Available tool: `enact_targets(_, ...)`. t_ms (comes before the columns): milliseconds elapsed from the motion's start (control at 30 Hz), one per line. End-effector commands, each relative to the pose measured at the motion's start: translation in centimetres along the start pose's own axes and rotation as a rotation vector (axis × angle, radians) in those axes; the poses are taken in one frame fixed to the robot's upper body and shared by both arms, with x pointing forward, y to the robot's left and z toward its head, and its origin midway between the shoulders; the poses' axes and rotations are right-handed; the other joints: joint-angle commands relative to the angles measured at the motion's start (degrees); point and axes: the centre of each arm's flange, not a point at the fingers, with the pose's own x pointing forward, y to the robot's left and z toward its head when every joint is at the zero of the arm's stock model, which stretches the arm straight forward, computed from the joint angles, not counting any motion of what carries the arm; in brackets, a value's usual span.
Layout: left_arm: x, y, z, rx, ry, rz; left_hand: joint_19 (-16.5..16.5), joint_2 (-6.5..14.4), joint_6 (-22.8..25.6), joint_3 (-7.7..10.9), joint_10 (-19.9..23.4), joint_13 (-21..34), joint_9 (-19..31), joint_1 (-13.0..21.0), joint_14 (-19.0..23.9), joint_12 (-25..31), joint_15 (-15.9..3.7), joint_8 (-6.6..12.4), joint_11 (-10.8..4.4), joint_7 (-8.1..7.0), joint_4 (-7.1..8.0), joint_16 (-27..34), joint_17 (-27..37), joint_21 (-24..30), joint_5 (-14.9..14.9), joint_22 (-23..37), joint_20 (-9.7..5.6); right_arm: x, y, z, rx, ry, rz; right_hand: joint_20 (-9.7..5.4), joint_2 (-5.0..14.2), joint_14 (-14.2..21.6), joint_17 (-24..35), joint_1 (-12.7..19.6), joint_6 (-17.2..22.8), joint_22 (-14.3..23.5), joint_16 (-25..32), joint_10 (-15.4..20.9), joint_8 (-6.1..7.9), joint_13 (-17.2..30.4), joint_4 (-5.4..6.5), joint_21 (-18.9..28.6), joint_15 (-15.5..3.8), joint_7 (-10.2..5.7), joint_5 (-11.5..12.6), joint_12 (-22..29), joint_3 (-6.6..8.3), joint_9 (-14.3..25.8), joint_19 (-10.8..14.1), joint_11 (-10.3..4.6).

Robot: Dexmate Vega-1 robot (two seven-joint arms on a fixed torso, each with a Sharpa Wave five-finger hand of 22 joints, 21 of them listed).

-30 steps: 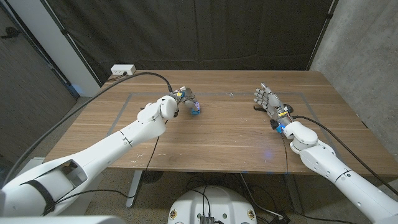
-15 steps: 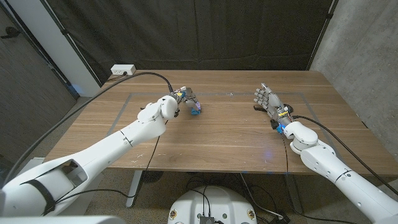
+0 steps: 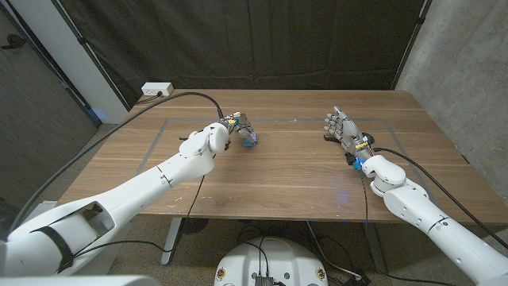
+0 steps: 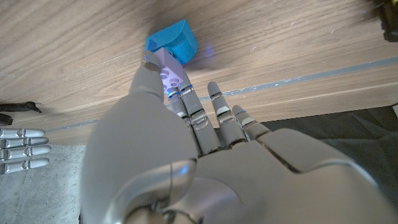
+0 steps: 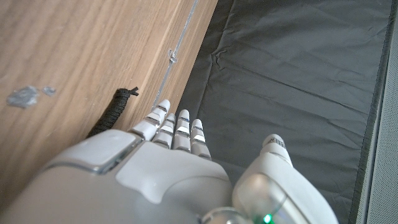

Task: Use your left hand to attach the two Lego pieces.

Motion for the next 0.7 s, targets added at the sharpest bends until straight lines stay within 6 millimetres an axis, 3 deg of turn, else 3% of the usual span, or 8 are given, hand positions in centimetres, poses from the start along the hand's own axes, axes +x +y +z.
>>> enact_targets(33, 0.06, -0.41, 0.1, 0.011, 0.005, -0.015, 0.13, 0.92, 6.04, 6.16, 2.67, 0.09, 0.2, 0.26, 0.12, 0.27, -2.69, 0.23, 0.06, 5.16, 5.82, -0.02, 0.01, 0.04, 0.36, 0.12, -0.03, 0.12, -0.1, -0.04, -0.006, 0.003, 0.005, 0.06, 0.59, 0.55, 0.19, 0.03, 0.38, 0.16, 0.03, 0.35, 0.11, 0.21, 0.13, 0.33, 0.13, 0.01, -0.11, 0.25, -0.16, 0.2, 0.49, -0.07)
enact_targets(700, 0.54, 0.14, -0.03, 0.014, 0.002, 0.007, 0.19, 0.78, 5.74, 6.47, 2.43, 0.12, 0.23, 0.07, 0.2, 0.22, -2.62, 0.05, 0.05, 5.29, 5.96, 0.01, 0.02, 0.02, 0.36, 0.12, 0.05, 0.48, -0.09, -0.49, 0.007, 0.012, 0.0, 0.05, 0.64, 0.58, 0.19, 0.07, 0.39, 0.16, 0.02, 0.4, 0.09, 0.22, 0.11, 0.33, 0.1, -0.01, -0.1, 0.25, -0.2, 0.2, 0.52, -0.06)
